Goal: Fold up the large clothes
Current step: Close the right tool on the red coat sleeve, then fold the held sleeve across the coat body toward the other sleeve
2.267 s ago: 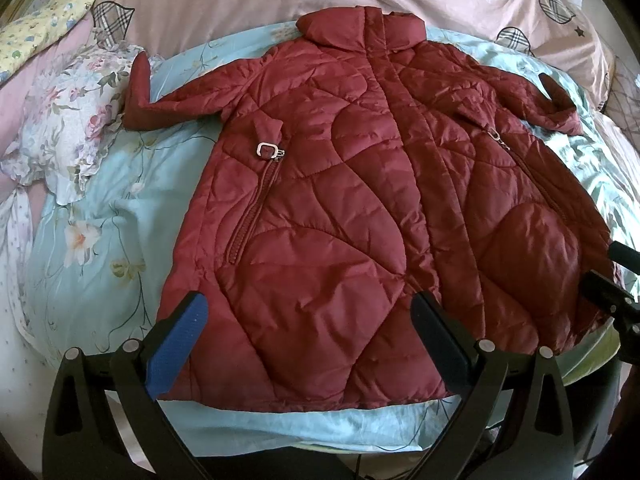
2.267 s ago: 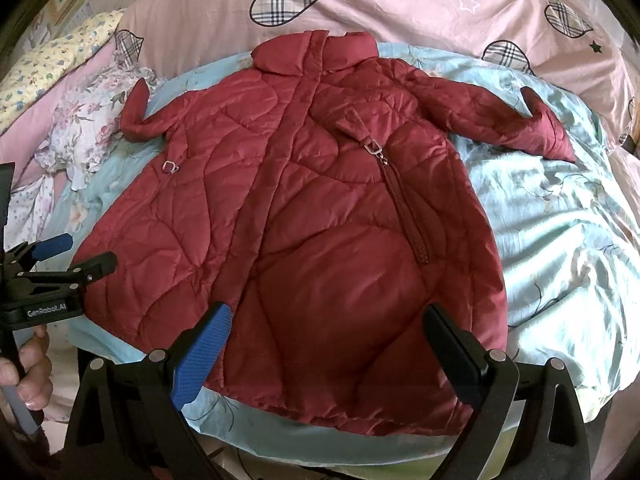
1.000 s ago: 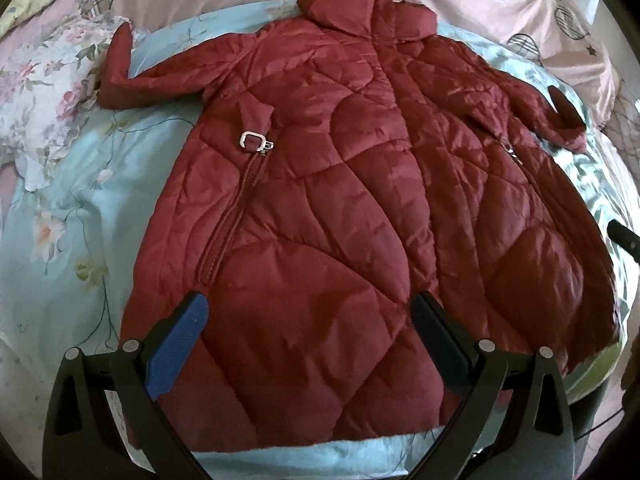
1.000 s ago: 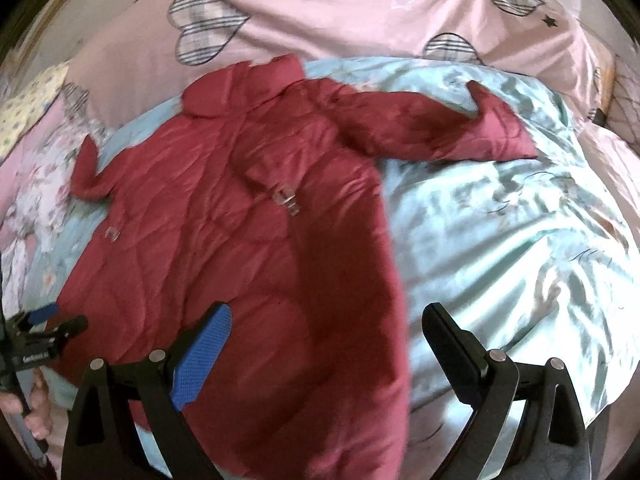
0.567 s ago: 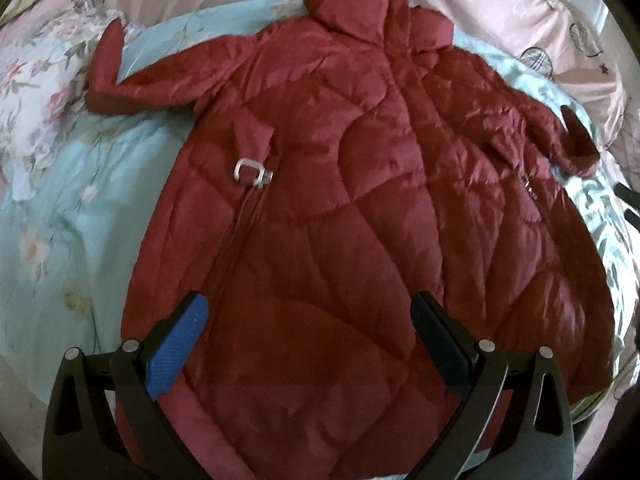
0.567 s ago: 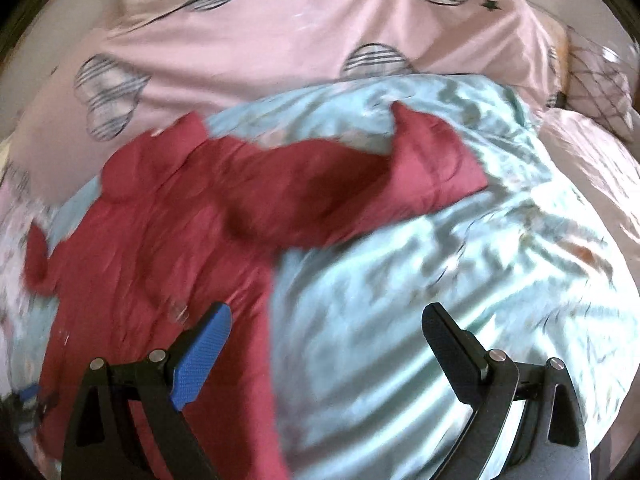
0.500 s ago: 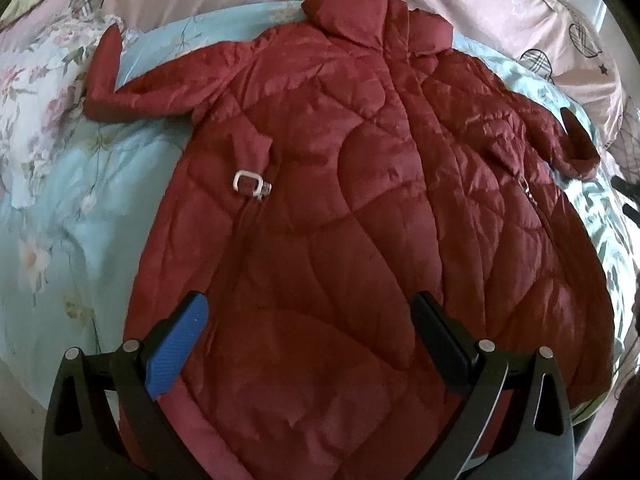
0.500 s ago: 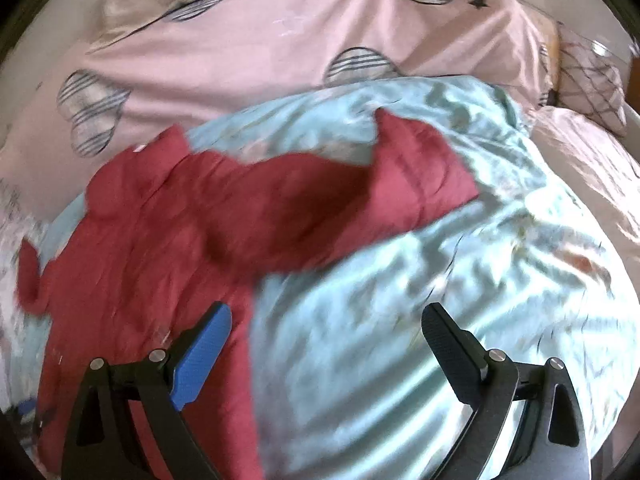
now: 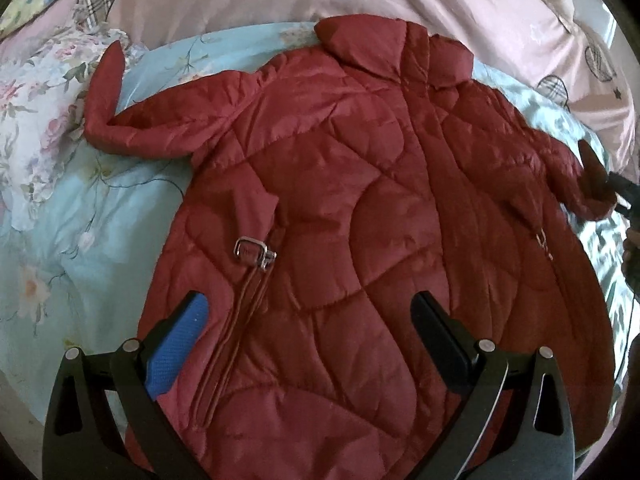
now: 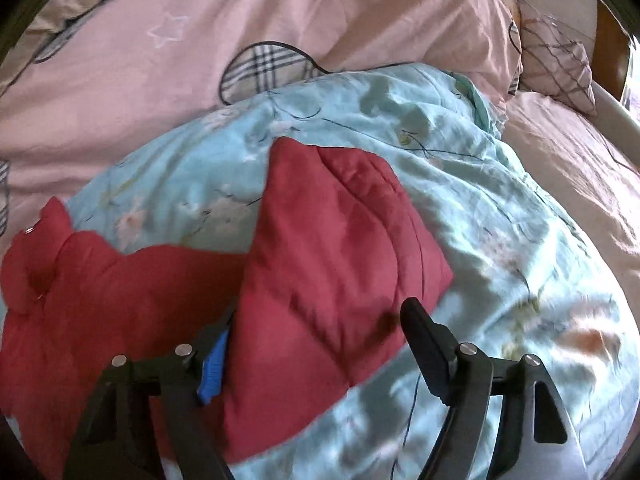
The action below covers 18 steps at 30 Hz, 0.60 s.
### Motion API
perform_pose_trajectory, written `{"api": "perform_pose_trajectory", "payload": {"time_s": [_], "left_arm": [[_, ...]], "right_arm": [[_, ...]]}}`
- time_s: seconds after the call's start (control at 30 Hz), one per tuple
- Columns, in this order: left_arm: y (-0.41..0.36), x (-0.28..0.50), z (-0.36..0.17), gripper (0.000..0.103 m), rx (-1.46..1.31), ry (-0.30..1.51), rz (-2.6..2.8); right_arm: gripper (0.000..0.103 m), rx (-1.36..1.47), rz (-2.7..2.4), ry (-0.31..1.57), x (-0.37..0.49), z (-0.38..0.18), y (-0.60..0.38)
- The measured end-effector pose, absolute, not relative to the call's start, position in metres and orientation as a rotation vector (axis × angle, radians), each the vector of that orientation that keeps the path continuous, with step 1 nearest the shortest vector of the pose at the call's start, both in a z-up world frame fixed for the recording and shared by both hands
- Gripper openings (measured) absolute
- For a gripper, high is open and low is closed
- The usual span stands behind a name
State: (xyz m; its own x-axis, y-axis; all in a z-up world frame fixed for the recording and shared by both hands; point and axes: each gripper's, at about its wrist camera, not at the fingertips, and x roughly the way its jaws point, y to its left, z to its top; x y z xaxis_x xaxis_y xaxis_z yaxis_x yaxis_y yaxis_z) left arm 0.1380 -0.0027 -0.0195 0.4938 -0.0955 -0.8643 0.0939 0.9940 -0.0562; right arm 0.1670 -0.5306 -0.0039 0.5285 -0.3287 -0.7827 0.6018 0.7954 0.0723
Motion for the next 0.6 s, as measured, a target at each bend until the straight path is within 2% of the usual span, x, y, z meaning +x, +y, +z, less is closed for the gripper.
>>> {"api": "perform_pose_trajectory", "payload": {"time_s": [0.03, 0.1, 0.13, 0.17, 0.23, 0.6], "left_arm": [[-0.002, 0.140, -0.019, 0.102, -0.013, 1.041, -0.116], [-0.002, 0.143, -0.019, 0.102, -0.027, 1.028, -0.114], [-0.002, 0.144, -0.020, 0.102, -0.028, 1.026, -0.114], [-0.002, 0.146, -0.021, 0.102, -0.026, 1.027, -0.112], [-0.003, 0.148, -0.022, 0.102, -0.019, 1.023, -0.105], [0.001, 0.155, -0.036, 0.102, -0.010, 1.099, -0.115]], "right_arm": [[0.074, 0.368, -0.570, 0.847, 0.171, -0.007, -0.536], [0.054, 0.401, -0.569, 0.844, 0.175, -0.011, -0.544], [0.038, 0.413, -0.568, 0.843, 0.175, -0.011, -0.546], [0.027, 0.432, -0.565, 0.838, 0.175, -0.010, -0.548], [0.014, 0.460, -0.535, 0.810, 0.172, -0.005, -0.544], [0.011, 0.447, -0.251, 0.692, 0.166, 0.040, -0.464]]}}
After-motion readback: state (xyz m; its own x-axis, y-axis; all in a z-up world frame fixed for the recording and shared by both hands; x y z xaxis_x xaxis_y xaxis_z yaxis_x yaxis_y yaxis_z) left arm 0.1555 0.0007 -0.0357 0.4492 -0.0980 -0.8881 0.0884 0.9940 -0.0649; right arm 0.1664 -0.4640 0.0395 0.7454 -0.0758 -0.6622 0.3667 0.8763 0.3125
